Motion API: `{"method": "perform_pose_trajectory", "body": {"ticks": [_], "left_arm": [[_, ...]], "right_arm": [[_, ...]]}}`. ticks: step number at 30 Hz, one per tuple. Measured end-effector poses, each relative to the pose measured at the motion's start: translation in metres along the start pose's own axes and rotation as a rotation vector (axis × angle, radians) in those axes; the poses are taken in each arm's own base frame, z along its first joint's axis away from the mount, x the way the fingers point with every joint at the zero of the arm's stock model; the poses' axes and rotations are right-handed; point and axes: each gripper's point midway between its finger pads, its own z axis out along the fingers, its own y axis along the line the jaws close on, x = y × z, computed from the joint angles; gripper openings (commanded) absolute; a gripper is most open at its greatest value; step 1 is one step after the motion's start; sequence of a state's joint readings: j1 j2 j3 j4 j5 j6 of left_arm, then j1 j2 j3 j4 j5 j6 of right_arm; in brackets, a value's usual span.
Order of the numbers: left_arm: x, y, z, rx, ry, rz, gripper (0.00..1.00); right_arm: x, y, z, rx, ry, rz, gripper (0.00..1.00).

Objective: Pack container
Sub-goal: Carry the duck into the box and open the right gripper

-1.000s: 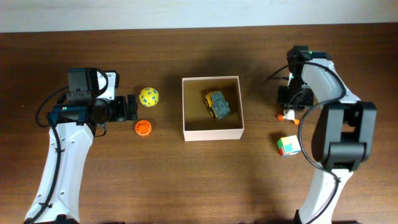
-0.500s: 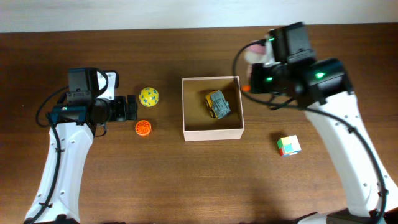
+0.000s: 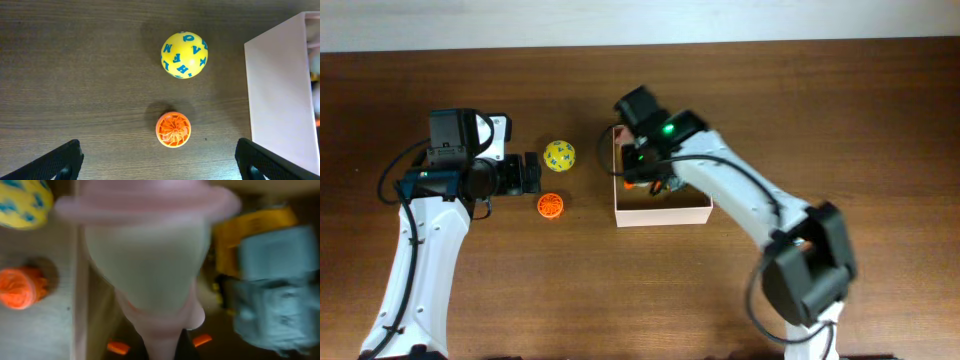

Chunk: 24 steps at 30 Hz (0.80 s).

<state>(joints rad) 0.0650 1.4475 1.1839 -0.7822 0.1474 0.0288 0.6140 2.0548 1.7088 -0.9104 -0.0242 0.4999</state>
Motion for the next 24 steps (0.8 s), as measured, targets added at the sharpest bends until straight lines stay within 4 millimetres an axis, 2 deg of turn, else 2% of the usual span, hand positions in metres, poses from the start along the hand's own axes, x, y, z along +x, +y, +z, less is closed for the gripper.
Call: {"method": "perform_pose_trajectory", "body": {"ticks": [3, 5, 12, 15, 16, 19, 22, 24], "left_arm": [[0.000, 0.000, 0.000, 0.000, 0.000, 0.000, 0.99], [0.000, 0.000, 0.000, 0.000, 0.000, 0.000, 0.99], [0.000, 0.000, 0.000, 0.000, 0.000, 0.000, 0.99], [0.000, 0.000, 0.000, 0.000, 0.000, 0.000, 0.99], [0.000, 0.000, 0.000, 0.000, 0.000, 0.000, 0.99], [0.000, 0.000, 0.000, 0.000, 0.000, 0.000, 0.99], [0.000, 0.000, 0.000, 0.000, 0.000, 0.000, 0.99], [0.000, 0.000, 0.000, 0.000, 0.000, 0.000, 0.99]], "right_arm": [[0.009, 0.005, 0.016, 0.011, 0.031, -0.001, 0.28], [0.009, 0.009, 0.018, 0.006, 0.029, -0.001, 0.36], [0.006, 0.009, 0.016, 0.012, 0.014, -0.032, 0.50], [0.004, 0.000, 0.003, 0.056, 0.004, -0.042, 0.59], [0.002, -0.004, -0.004, 0.070, -0.003, -0.042, 0.62], [-0.005, -0.022, -0.044, 0.125, -0.040, -0.030, 0.72], [-0.019, -0.052, -0.107, 0.165, -0.131, 0.017, 0.79], [-0.026, -0.083, -0.155, 0.186, -0.209, 0.071, 0.83]]}}
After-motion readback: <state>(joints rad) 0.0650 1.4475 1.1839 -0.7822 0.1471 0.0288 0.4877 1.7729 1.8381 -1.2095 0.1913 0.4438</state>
